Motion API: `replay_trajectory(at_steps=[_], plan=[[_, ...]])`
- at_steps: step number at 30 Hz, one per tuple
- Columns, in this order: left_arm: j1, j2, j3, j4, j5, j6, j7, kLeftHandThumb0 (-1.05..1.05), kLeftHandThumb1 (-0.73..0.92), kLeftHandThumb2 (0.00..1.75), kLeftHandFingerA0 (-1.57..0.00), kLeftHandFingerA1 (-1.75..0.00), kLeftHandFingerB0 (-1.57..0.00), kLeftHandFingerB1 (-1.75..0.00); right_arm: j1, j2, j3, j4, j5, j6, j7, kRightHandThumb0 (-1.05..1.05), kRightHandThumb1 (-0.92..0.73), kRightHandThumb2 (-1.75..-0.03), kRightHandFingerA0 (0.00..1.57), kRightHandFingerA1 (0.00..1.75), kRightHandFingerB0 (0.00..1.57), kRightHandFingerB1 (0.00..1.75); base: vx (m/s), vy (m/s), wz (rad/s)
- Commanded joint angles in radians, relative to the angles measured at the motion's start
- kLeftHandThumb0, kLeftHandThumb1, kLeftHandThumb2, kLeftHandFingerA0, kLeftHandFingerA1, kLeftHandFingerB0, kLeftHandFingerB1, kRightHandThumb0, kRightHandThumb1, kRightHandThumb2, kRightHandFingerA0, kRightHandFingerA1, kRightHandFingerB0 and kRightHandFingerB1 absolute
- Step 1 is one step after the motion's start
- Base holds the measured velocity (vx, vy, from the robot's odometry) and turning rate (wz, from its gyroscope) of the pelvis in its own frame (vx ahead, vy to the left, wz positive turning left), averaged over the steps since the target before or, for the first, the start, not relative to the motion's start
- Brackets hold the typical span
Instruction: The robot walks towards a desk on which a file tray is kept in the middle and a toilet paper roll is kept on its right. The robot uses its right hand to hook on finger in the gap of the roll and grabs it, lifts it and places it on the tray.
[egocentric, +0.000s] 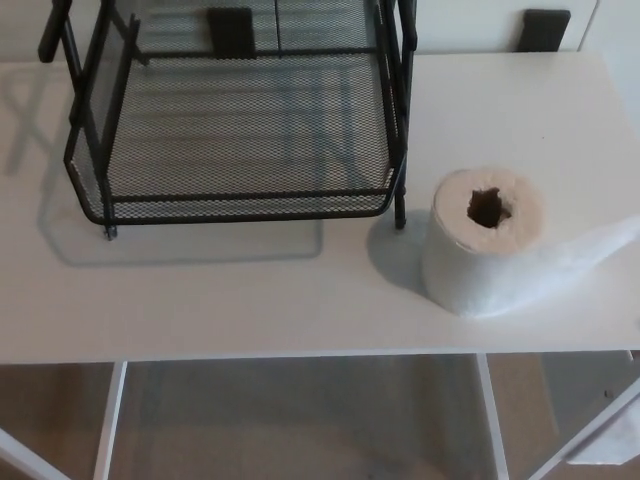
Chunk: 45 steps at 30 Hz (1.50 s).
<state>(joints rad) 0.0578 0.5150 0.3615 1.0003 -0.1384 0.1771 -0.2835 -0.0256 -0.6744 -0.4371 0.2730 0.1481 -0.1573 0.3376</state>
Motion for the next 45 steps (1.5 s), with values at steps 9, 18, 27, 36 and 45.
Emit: replay_trajectory(at_steps=[9, 18, 27, 36, 45], plan=[[-0.002, 0.044, -0.014, 0.044, 0.019, 0.001, 0.014, -0.93, 0.7, 1.14, -0.31, -0.77, -0.01, -0.47, -0.171, -0.142, 0.415, -0.466, -0.182, 0.259, 0.217, -0.72, -0.44, -0.81, 0.19, 0.51, 0.09, 0.39, 0.0, 0.0, 0.0], [0.01, 0.043, -0.02, 0.014, 0.014, 0.02, 0.007, -0.87, 0.92, 0.66, -0.24, -0.83, 0.0, -0.49, -0.296, -0.161, 0.596, -0.471, -0.295, 0.326, 0.245, -0.38, -0.32, -0.93, 0.02, 0.52, 0.0, 0.5, 0.0, 0.0, 0.0], [-0.004, 0.041, -0.025, 0.047, 0.013, 0.009, 0.019, -0.88, 0.91, 0.69, -0.27, -0.85, 0.0, -0.48, -0.378, -0.166, 0.681, -0.416, -0.38, 0.31, 0.264, -0.71, -0.46, -0.81, 0.11, 0.5, 0.06, 0.4, 0.0, 0.0, 0.0], [0.006, 0.051, -0.05, 0.024, 0.024, 0.015, 0.023, -0.92, 0.72, 1.16, -0.39, -0.81, -0.01, -0.5, -0.396, -0.159, 0.721, -0.418, -0.472, 0.258, 0.264, -0.76, -0.49, -0.87, 0.15, 0.51, 0.06, 0.41, 0.0, 0.0, 0.0], [-0.008, 0.053, -0.063, 0.045, 0.033, 0.004, 0.05, -0.9, 0.68, 1.15, -0.51, -0.87, 0.0, -0.57, -0.387, -0.138, 0.747, -0.438, -0.536, 0.24, 0.262, -0.75, -0.5, -0.87, 0.15, 0.51, 0.06, 0.41, 0.0, 0.0, 0.0]])
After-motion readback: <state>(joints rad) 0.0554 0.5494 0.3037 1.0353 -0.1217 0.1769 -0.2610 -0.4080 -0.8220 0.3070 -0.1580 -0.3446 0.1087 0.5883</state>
